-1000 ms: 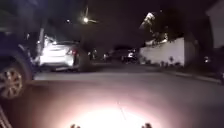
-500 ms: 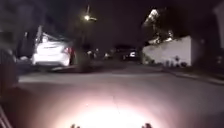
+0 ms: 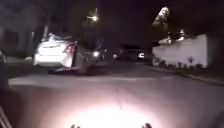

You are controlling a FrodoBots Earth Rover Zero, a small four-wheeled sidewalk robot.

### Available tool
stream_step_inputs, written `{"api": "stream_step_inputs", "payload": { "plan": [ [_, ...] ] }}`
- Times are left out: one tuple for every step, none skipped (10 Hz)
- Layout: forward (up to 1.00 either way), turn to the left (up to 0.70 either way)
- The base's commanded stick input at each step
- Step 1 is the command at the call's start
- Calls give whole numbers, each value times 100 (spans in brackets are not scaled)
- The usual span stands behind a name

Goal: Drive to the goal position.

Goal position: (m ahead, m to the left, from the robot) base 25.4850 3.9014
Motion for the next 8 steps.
{"api": "stream_step_inputs", "payload": {
  "plan": [
    [100,0],
    [100,0],
    [100,0],
    [100,0],
    [100,0],
    [100,0],
    [100,0],
    [100,0]
  ]
}}
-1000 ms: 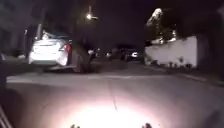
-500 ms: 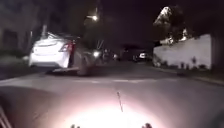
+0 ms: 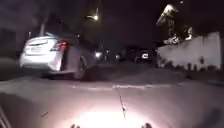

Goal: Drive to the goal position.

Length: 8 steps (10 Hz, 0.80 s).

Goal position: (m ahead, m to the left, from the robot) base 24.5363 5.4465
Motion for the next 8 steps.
{"api": "stream_step_inputs", "payload": {
  "plan": [
    [100,0],
    [100,0],
    [100,0],
    [100,0],
    [100,0],
    [100,0],
    [100,0],
    [100,0]
  ]
}}
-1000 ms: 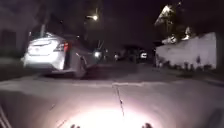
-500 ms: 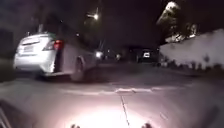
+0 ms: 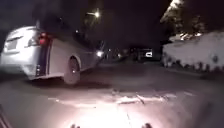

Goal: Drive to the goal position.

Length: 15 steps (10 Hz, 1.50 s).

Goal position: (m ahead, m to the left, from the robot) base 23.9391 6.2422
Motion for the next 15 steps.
{"api": "stream_step_inputs", "payload": {
  "plan": [
    [100,0],
    [100,-34],
    [100,-40],
    [100,-7],
    [100,0],
    [100,0],
    [100,0],
    [100,0],
    [100,0],
    [100,0],
    [100,0],
    [100,-26],
    [100,-40],
    [100,-24],
    [100,-3]
  ]
}}
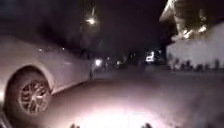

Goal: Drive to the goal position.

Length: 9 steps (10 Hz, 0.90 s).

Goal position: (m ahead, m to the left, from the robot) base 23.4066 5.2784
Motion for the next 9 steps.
{"api": "stream_step_inputs", "payload": {
  "plan": [
    [100,0],
    [100,0],
    [100,0],
    [100,0],
    [100,0],
    [100,0],
    [100,0],
    [100,0],
    [100,0]
  ]
}}
